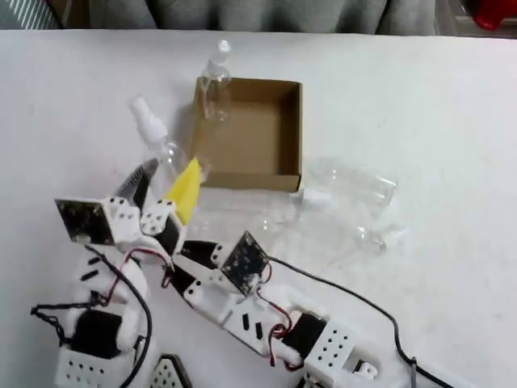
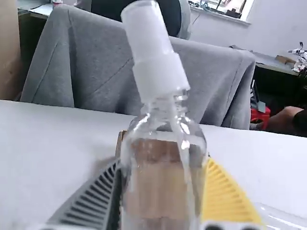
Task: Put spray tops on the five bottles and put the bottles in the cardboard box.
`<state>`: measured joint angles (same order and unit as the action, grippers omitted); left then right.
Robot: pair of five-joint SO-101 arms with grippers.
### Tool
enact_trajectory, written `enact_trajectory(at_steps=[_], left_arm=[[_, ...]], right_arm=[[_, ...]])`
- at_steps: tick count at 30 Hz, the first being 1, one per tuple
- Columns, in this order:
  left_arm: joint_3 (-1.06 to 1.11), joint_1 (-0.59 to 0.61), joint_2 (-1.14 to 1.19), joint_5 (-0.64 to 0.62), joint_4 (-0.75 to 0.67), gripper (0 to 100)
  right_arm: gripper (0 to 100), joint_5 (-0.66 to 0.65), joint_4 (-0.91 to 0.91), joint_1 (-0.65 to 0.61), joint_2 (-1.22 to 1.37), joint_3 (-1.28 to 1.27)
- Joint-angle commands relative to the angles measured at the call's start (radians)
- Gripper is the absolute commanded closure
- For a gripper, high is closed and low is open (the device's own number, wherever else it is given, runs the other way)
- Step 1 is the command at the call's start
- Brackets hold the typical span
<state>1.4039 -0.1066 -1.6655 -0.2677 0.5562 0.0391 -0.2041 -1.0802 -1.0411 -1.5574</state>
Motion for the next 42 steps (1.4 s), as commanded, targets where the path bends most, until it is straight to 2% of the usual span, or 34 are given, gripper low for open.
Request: enact_trajectory(at_steps=[1, 5, 10, 16, 22, 26, 31, 42], left_arm=[[-0.006, -0.021, -0.084, -0.006, 0.054, 98], [-0.005, -0.021, -0.099, 0.000, 0.083, 98], [0.000, -0.027, -0.099, 0.084, 0.092, 98], [0.014, -0.028, -0.099, 0.081, 0.091, 98], [0.008, -0.031, -0.101, 0.078, 0.097, 98], [-0.018, -0.038, -0.101, 0.078, 0.135, 98], [-0.052, -0.110, -0.102, 0.084, 0.193, 98], [-0.094, -0.117, -0.168, 0.084, 0.250, 98]], right_arm=[[98.3, -0.009, -0.019, -0.005, -0.021, 0.009], [98.3, -0.009, -0.018, -0.004, -0.021, 0.009], [98.3, -0.009, -0.019, 0.005, -0.038, 0.005], [98.3, -0.009, -0.015, 0.007, -0.259, -0.066], [98.3, -0.006, 0.125, 0.047, -0.404, -0.084], [98.3, -0.002, 0.125, 0.070, -0.395, -0.084], [98.3, -0.002, 0.125, 0.068, -0.355, -0.078], [98.3, -0.008, 0.125, 0.074, -0.343, -0.077]])
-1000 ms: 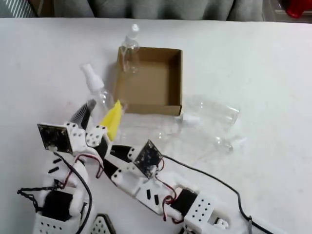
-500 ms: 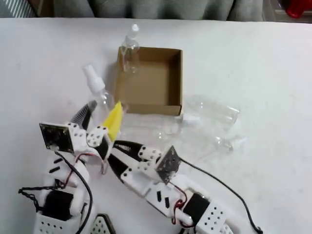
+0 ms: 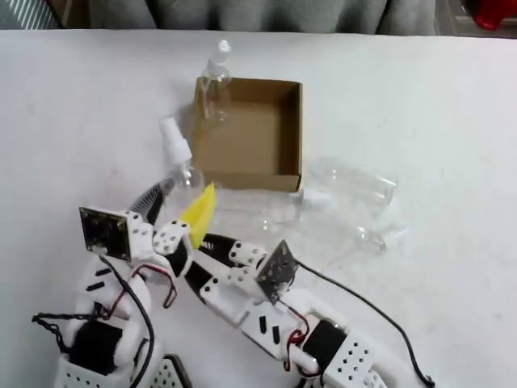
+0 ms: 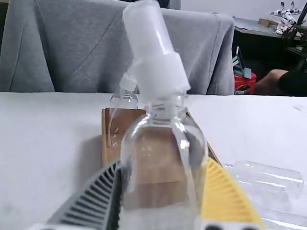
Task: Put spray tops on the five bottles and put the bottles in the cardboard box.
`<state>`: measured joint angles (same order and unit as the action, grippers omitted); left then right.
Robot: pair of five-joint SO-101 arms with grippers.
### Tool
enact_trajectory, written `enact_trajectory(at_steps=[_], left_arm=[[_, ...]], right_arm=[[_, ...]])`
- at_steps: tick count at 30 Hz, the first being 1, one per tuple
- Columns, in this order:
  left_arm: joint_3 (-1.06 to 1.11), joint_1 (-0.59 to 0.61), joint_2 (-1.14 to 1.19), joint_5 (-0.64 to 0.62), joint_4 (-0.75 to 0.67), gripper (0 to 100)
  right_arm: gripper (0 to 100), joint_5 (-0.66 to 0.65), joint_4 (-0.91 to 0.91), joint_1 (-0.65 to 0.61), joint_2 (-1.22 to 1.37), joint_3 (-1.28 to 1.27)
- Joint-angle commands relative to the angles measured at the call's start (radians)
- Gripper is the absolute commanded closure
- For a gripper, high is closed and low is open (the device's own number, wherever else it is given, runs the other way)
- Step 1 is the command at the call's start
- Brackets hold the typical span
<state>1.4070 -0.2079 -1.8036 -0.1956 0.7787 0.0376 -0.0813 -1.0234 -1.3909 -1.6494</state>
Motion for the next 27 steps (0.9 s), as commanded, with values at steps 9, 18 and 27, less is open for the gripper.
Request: enact_trajectory(at_steps=[9, 18, 27], left_arm=[[-0.098, -0.016, -0.030, 0.012, 0.037, 98], [-0.098, -0.016, -0.030, 0.012, 0.037, 98], [-0.098, -0.016, -0.030, 0.012, 0.037, 98]], right_arm=[[98.3, -0.008, 0.002, 0.107, 0.007, 0.015], [98.3, -0.008, 0.001, 0.157, 0.008, 0.020], [98.3, -0.008, 0.005, 0.205, 0.008, 0.037]])
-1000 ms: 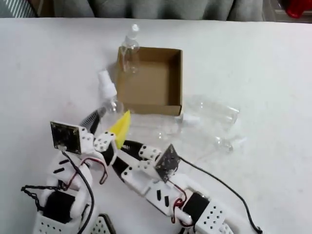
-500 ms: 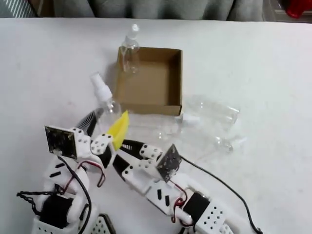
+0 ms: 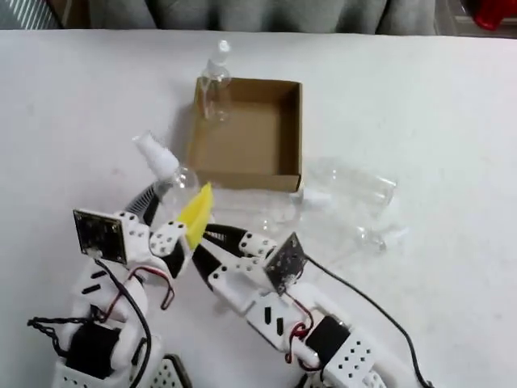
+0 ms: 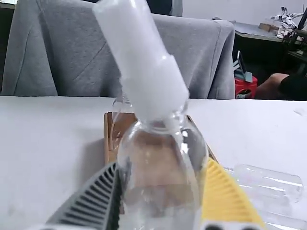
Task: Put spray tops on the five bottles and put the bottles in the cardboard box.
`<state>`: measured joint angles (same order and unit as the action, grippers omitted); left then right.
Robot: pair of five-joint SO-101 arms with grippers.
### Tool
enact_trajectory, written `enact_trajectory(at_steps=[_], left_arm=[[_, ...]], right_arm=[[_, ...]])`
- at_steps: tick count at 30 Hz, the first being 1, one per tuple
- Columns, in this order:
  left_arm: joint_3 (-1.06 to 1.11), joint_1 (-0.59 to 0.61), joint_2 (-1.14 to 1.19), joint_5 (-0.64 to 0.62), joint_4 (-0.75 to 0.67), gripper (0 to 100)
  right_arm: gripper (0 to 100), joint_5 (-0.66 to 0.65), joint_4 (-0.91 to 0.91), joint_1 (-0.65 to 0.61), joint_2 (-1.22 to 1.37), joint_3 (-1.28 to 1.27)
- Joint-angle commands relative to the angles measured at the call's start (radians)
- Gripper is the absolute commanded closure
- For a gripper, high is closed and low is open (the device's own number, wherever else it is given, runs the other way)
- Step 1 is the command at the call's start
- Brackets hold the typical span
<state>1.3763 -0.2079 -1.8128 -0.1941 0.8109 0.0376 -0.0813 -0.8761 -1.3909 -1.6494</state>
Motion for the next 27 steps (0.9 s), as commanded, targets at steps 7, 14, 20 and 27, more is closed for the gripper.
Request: enact_trajectory(at_steps=[7, 14, 20, 27], left_arm=[[-0.061, -0.008, -0.021, 0.012, -0.005, 98], [-0.049, -0.008, -0.019, 0.012, -0.028, 98], [-0.035, -0.016, -0.019, 0.012, -0.041, 98], [-0.086, -0.016, -0.019, 0.012, 0.015, 98]], right_arm=[[98.3, -0.008, 0.082, -0.094, -0.001, 0.032], [98.3, -0.008, 0.101, -0.177, 0.001, 0.031], [98.3, -0.008, 0.093, -0.113, 0.008, 0.031], [98.3, -0.008, 0.093, -0.054, 0.010, 0.035]])
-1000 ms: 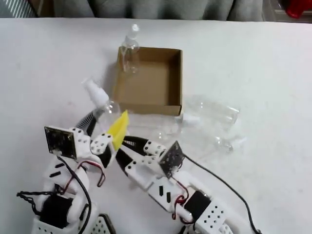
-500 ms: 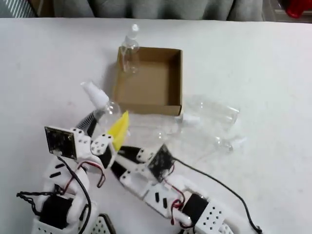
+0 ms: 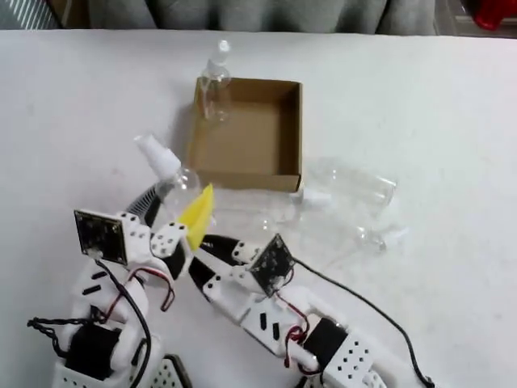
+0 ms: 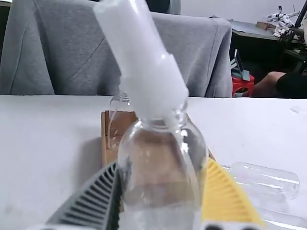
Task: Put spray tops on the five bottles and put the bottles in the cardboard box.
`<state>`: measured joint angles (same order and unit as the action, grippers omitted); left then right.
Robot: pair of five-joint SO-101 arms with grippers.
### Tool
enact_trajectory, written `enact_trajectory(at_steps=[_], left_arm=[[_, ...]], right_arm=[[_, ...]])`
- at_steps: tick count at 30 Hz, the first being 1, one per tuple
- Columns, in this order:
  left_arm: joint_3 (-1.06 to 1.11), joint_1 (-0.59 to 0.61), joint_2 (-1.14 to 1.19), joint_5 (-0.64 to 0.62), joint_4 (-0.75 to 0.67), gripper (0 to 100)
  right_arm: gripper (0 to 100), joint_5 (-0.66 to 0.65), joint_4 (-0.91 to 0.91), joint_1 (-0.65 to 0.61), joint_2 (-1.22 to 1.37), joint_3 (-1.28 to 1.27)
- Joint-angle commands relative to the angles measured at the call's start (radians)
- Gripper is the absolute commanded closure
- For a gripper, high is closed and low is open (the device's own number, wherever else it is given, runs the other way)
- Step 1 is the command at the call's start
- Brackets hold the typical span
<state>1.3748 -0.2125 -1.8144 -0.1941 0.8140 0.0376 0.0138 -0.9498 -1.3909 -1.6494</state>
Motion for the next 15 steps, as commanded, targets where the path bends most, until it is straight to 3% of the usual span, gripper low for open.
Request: enact_trajectory(at_steps=[1, 9, 15], left_arm=[[-0.091, -0.012, -0.018, 0.012, 0.023, 98], [-0.114, -0.018, -0.018, 0.011, 0.054, 98], [-0.157, -0.079, -0.018, 0.012, 0.123, 98]], right_arm=[[98.3, -0.008, -0.002, 0.021, 0.010, 0.035], [98.3, -0.008, -0.031, 0.124, 0.010, 0.041], [98.3, -0.009, -0.031, 0.134, 0.008, 0.043]])
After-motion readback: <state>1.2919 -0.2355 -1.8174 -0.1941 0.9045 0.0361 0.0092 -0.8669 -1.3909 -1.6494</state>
